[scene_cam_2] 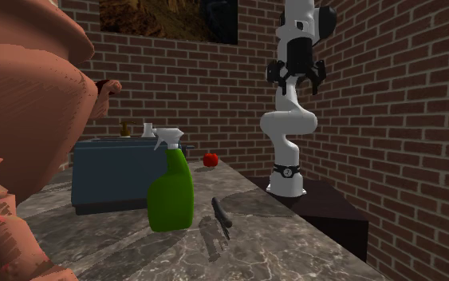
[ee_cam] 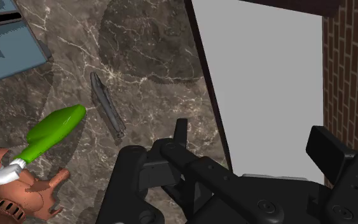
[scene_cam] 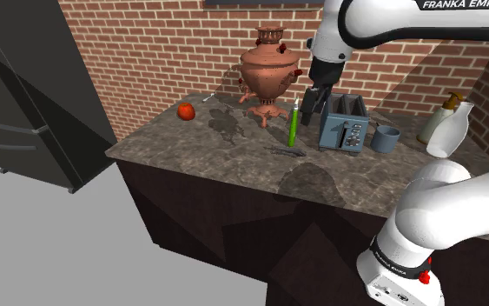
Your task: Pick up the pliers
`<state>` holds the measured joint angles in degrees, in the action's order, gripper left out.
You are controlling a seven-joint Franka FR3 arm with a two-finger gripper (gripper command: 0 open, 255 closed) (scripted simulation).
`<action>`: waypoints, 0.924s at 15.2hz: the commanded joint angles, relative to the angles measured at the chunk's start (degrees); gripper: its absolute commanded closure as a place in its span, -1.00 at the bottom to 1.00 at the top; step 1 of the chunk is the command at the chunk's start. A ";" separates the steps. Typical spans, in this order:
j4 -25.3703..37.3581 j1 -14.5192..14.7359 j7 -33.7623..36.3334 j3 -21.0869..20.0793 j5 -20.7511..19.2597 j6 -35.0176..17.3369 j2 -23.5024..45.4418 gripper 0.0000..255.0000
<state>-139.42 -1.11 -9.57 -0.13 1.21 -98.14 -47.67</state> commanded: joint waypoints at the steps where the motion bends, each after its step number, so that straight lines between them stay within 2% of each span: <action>1: 0.00 0.00 0.00 0.00 0.00 0.00 0.00 -1.00; 8: -2.46 -0.95 -9.55 6.72 -3.30 -9.68 9.40 -1.00; 14: -1.34 -1.19 -17.76 12.21 -4.64 -17.79 20.45 -1.00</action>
<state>-141.34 -2.37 -25.94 11.26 -3.34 -114.70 -29.30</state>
